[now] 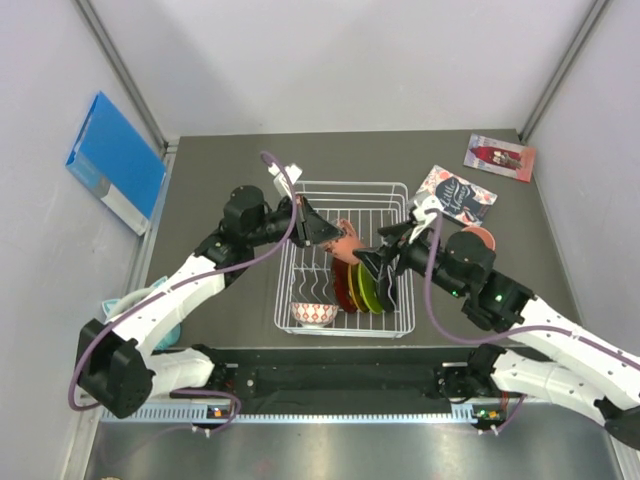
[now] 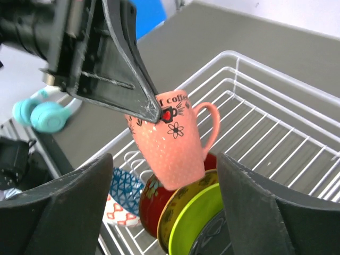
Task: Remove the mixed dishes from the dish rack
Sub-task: Place the cup at the center of the board.
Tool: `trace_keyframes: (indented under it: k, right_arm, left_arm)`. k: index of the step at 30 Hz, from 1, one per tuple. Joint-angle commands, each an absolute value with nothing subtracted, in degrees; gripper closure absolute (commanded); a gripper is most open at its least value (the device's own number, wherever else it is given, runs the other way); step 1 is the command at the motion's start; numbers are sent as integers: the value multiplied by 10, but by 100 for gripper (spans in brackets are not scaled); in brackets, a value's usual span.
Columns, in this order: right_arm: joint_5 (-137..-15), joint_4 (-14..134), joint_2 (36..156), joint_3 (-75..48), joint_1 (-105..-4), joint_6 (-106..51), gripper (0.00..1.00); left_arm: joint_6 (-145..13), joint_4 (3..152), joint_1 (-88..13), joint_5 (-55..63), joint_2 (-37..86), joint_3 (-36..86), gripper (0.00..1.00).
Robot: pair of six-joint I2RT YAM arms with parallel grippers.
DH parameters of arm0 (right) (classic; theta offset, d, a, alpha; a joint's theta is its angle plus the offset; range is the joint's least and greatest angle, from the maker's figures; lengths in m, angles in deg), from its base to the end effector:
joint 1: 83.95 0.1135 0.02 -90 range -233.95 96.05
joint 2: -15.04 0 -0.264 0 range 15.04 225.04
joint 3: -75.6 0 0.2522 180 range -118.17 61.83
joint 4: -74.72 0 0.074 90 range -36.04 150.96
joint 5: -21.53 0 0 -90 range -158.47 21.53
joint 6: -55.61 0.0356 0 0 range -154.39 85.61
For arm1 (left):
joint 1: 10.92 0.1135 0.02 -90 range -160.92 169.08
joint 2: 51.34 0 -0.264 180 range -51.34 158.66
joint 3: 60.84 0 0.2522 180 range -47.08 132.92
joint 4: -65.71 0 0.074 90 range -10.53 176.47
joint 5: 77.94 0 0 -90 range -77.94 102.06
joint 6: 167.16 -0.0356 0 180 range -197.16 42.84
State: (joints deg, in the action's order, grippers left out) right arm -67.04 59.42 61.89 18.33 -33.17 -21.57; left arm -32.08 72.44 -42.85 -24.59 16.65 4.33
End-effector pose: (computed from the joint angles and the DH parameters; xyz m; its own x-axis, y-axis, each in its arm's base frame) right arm 0.1250 0.1518 0.3424 -0.2208 0.0803 -0.9720 -0.7279 0.6498 0.2190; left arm 0.2214 -0.1630 0.3288 -0.7536 -0.1997 -0.6262 0.5527 0.3231 -0.7682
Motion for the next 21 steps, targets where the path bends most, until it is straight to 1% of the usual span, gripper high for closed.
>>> trace_keyframes:
  k: [1, 2, 3, 4, 5, 6, 7, 8, 9, 10, 11, 12, 13, 14, 17, 21]
  right_arm:
    - [-636, 579, 587, 149, -330, -213, 19]
    - [-629, 574, 585, 146, -330, -211, 15]
    - [-617, 563, 581, 143, -330, -202, 15]
    - [-577, 549, 582, 135, -329, -182, 14]
    - [-551, 532, 595, 107, -330, -171, 14]
    - [-526, 506, 606, 87, -330, -159, 14]
    - [-480, 449, 620, 63, -331, -142, 14]
    - [-461, 409, 658, 5, -331, -133, 14]
    - [-444, 372, 679, -28, -331, -126, 14]
    - [-420, 302, 703, -61, -331, -111, 15]
    - [-411, 271, 725, -122, -331, -101, 15]
    - [-407, 244, 765, -150, -331, -92, 16]
    - [-404, 218, 784, -175, -331, -77, 16]
    - [-406, 184, 798, -218, -331, -72, 16]
    - [-417, 147, 842, -273, -331, -72, 17]
    - [-430, 104, 863, -327, -332, -92, 17]
  left_arm:
    - [-352, 733, -416, -219, 151, 85, 100]
    - [-353, 738, -416, -218, 150, 91, 100]
    - [-367, 745, -415, -210, 150, 96, 100]
    - [-380, 755, -416, -205, 150, 101, 100]
    - [-397, 767, -418, -203, 153, 117, 100]
    - [-445, 811, -420, -193, 154, 128, 100]
    - [-478, 841, -432, -181, 156, 142, 100]
    - [-514, 880, -440, -163, 163, 177, 100]
    - [-585, 943, -463, -108, 168, 195, 100]
    - [-621, 970, -476, -93, 173, 210, 100]
    - [-654, 990, -488, -74, 180, 231, 100]
    - [-713, 1005, -500, -61, 179, 237, 100]
    - [-739, 1021, -521, -45, 178, 238, 100]
    - [-763, 1022, -529, -44, 169, 231, 100]
    - [-839, 999, -539, -90, 131, 197, 100]
    - [-944, 980, -547, -126, 80, 158, 100]
